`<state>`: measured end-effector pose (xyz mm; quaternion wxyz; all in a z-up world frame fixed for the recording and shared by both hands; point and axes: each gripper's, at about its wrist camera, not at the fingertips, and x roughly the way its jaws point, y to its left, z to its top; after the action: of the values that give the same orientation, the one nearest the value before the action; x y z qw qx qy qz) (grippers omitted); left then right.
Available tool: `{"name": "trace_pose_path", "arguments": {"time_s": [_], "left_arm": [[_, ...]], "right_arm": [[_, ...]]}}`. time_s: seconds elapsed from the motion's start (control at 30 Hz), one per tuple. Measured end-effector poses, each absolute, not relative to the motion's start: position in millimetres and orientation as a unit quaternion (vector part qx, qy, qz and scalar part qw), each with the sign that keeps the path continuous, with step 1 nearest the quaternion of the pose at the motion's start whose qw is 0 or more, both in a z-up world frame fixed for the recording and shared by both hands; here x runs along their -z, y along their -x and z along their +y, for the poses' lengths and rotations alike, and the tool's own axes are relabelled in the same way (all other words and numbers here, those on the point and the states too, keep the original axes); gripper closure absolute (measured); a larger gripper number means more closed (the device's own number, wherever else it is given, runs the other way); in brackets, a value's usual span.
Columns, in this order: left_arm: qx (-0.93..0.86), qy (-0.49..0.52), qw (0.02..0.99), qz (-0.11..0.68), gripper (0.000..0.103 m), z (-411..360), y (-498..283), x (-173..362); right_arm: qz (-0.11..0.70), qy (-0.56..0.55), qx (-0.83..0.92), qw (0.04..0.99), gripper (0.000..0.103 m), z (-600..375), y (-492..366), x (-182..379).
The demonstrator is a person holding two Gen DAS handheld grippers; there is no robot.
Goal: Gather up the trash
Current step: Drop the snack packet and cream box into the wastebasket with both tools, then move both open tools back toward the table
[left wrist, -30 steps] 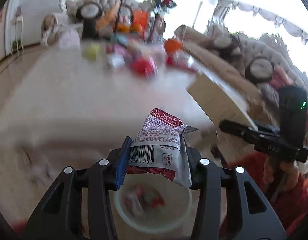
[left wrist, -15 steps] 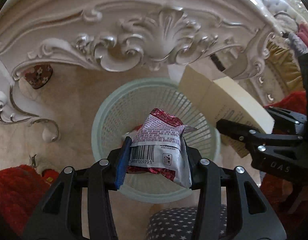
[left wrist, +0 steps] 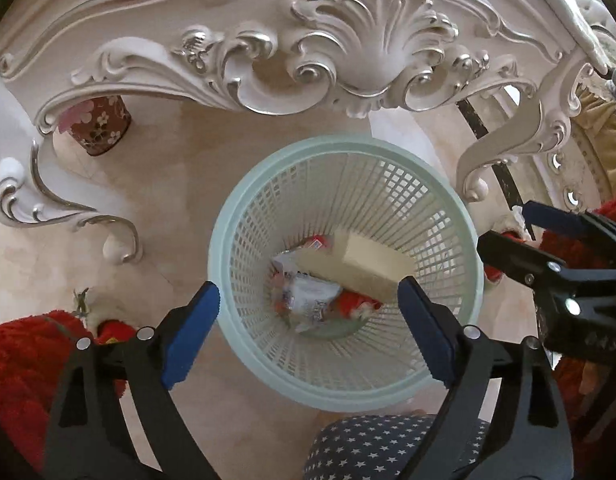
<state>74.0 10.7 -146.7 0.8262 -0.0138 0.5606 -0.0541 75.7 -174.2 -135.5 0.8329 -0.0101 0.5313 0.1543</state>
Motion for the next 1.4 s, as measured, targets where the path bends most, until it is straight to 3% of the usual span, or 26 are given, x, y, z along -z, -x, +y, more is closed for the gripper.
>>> {"name": "trace_pose_path", "arguments": {"time_s": [0.47,0.7,0.87,1.1,1.27,1.4], "left_arm": [[0.055,0.002,0.828,0.558,0.015,8.6,-72.4,146.2],[0.041,-0.013,0.841,0.539,0.015,10.0,-65.7,133.8],[0.046,-0.010,0.886,0.460,0.015,16.9,-45.6,82.3],[0.054,0.011,0.923,0.381,0.015,37.5,-49.6,-7.9],[0.081,-0.043,0.938,0.334,0.015,50.3,-125.1,-71.0],[0.086,-0.090,0.931,0.343,0.015,50.4,-209.4,-92.7]], "right_arm": [[0.544,0.015,-0.144,0.827,0.025,-173.9,-76.4,141.1],[0.501,0.011,-0.163,0.850,0.025,-177.1,-63.4,113.5],[0.397,0.033,-0.168,0.902,0.025,-183.8,-38.5,59.8],[0.332,-0.011,-0.203,0.921,0.025,-205.4,-48.1,-4.3],[0.276,0.007,-0.228,0.934,0.025,-198.8,-107.5,-58.4],[0.270,0.043,-0.232,0.933,0.025,-171.8,-187.1,-81.2]]}}
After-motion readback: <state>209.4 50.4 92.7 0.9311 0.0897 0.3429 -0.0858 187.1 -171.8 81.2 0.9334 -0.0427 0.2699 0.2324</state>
